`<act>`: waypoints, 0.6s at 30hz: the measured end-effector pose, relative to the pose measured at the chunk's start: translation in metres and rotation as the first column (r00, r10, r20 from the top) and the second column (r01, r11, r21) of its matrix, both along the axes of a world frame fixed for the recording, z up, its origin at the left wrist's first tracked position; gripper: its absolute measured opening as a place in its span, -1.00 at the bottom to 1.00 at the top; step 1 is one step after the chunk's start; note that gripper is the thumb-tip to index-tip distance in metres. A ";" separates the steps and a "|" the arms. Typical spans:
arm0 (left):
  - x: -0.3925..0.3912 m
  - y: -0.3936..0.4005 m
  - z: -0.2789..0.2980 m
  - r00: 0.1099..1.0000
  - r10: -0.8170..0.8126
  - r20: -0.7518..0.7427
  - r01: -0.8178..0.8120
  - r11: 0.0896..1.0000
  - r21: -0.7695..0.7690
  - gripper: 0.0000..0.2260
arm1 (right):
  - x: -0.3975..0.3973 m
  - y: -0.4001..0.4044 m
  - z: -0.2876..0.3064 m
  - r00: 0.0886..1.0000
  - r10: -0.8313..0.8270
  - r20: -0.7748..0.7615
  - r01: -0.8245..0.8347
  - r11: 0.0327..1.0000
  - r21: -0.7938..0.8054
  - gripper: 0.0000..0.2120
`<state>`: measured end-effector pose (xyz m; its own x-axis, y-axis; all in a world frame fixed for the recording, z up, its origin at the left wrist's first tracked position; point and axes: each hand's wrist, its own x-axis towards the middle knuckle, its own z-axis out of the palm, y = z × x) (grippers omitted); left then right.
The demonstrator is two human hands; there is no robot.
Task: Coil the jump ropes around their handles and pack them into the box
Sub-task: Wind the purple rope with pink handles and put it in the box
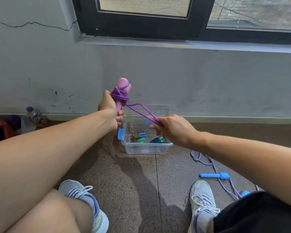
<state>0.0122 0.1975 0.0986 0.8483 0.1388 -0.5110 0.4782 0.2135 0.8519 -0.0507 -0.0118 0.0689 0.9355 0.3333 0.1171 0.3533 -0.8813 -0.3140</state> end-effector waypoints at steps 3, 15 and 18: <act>0.009 0.011 -0.006 0.995 0.094 0.013 -0.095 0.995 0.030 -0.52 | -0.010 0.001 0.005 0.959 -0.041 0.279 0.002 0.990 0.138 -0.61; -0.005 0.011 -0.028 0.772 -0.608 0.186 -0.084 0.192 0.978 -0.35 | -0.019 0.034 0.041 0.926 -0.001 0.378 -0.192 0.861 0.472 -0.92; -0.011 0.009 -0.024 0.567 -0.768 0.297 -0.172 0.243 0.955 -0.39 | -0.009 0.032 0.052 0.984 -0.126 0.130 -0.007 0.690 0.724 -0.96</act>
<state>0.0007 0.2069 0.0746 0.8687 -0.3155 0.3819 -0.4522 -0.8200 0.3510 -0.0599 0.0205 0.1210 0.8966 0.0286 0.4419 0.4104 -0.4286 -0.8049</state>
